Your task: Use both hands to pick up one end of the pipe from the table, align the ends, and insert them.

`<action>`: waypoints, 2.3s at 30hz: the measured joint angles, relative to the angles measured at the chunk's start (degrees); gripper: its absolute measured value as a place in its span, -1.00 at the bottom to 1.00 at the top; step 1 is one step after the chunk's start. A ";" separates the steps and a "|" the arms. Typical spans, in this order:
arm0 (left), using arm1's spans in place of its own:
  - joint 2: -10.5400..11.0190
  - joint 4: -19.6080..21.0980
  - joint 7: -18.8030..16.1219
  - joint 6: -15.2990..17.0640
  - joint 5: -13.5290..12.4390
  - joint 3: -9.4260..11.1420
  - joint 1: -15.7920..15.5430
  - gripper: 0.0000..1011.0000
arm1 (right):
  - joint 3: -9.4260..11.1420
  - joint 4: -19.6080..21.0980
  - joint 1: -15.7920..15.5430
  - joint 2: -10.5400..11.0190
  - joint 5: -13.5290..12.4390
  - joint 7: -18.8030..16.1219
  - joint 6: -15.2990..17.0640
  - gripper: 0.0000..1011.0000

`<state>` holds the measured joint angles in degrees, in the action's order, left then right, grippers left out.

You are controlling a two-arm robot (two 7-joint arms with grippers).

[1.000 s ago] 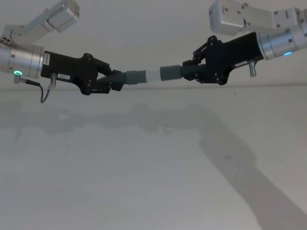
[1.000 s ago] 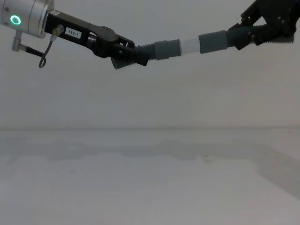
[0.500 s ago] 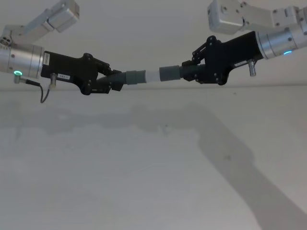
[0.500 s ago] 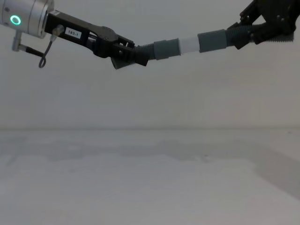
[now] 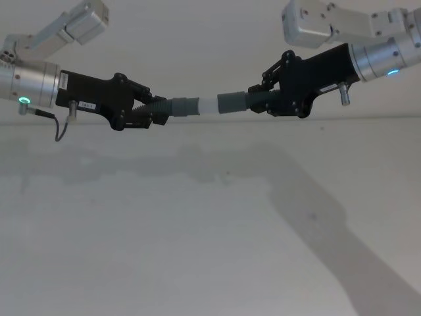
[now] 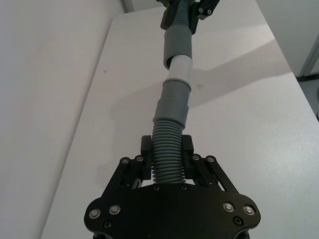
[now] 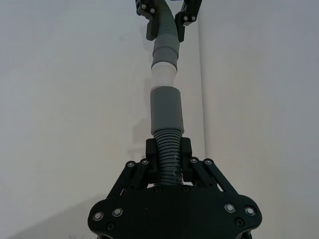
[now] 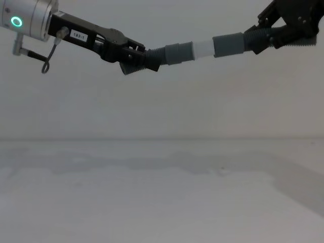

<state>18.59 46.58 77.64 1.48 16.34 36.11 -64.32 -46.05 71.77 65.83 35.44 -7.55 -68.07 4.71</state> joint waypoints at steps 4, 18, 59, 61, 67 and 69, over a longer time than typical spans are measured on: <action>0.01 0.00 0.00 0.00 0.00 0.00 0.00 -0.38 | -0.13 0.07 0.11 0.01 -0.07 0.06 0.14 -0.52; -0.02 0.00 0.00 0.00 0.00 0.00 0.00 -0.38 | -0.69 0.62 0.40 0.33 -0.44 0.81 1.99 -0.52; -0.02 0.00 0.00 0.00 0.00 0.00 0.00 -0.38 | -2.65 1.68 1.53 1.74 -1.38 1.64 7.10 -0.52; -0.02 0.00 0.00 0.00 0.00 0.00 0.00 -0.38 | -2.63 1.80 1.53 1.81 -1.50 1.69 7.14 -0.52; -0.02 0.00 0.00 0.00 0.00 0.00 0.00 -0.38 | -2.63 2.04 1.56 1.96 -2.00 1.81 7.34 -0.52; -0.02 0.00 0.00 0.00 0.00 0.00 0.00 -0.38 | -2.65 2.10 1.58 2.01 -2.20 1.81 7.43 -0.52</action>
<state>18.56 46.58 77.64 1.47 16.34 36.12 -64.32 -48.71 73.88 67.41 37.44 -9.75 -66.26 12.14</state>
